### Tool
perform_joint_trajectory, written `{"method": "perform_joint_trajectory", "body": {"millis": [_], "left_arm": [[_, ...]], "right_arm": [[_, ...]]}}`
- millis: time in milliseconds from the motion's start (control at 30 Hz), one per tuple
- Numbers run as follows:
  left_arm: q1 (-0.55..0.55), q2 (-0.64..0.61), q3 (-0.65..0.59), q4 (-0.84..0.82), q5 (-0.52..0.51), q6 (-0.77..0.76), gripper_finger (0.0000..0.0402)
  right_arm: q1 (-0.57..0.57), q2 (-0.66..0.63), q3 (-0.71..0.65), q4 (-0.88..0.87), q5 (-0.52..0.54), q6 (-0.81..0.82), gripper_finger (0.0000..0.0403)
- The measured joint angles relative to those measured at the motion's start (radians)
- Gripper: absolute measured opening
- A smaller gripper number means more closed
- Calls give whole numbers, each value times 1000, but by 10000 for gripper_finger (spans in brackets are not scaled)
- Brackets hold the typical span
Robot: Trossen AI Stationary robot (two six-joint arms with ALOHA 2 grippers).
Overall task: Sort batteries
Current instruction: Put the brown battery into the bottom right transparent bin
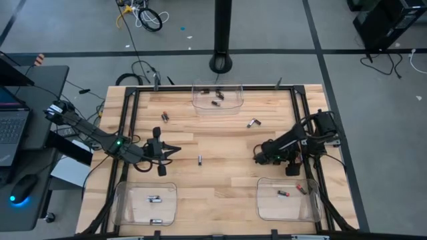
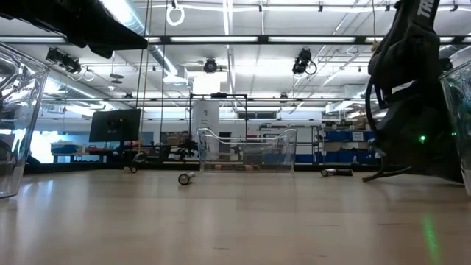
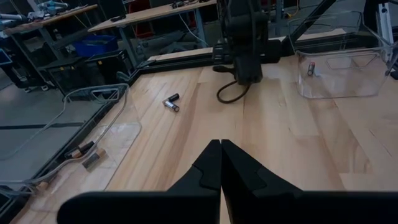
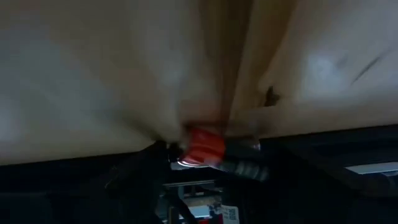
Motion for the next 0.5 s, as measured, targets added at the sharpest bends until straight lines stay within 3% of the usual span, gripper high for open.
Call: {"method": "perform_joint_trajectory", "body": {"millis": [233,333,500], "left_arm": [[0,0,0,0,0,0,11],[0,0,0,0,0,0,11],[0,0,0,0,0,0,11]], "right_arm": [[-25,-8,3,4,-4,6,270],[-28,-7,4,9,-9,2,218],[-28,-7,4,18,-19,4,98]]}}
